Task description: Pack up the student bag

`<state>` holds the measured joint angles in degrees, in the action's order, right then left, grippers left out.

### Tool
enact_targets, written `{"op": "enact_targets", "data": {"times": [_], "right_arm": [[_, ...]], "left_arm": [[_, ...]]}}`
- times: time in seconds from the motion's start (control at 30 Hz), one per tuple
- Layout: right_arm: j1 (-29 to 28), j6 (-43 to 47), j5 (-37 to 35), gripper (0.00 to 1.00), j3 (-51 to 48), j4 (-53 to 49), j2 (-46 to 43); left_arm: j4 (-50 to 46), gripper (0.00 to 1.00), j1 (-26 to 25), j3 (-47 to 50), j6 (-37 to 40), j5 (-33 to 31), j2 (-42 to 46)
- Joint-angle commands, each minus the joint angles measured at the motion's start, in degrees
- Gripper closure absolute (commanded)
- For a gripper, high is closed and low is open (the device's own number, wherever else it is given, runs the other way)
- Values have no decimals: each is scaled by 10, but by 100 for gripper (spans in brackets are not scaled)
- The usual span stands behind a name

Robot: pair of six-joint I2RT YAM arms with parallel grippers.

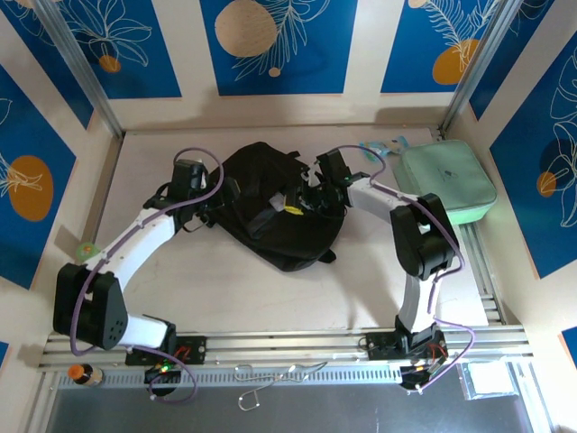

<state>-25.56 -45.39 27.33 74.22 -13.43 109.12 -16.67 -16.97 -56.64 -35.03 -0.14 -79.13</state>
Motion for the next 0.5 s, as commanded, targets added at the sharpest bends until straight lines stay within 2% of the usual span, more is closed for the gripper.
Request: {"op": "enact_targets", "data": {"times": [0.0, 0.3, 0.47], "right_arm": [[-10, -5, -10, 85, 40, 1, 30], [-23, -27, -42, 87, 94, 72, 107], [-25, -23, -33, 85, 72, 124, 93]], "left_arm": [[18, 0, 9, 14, -9, 23, 9], [28, 0, 10, 22, -22, 56, 3], [29, 0, 10, 27, -26, 63, 4]]}}
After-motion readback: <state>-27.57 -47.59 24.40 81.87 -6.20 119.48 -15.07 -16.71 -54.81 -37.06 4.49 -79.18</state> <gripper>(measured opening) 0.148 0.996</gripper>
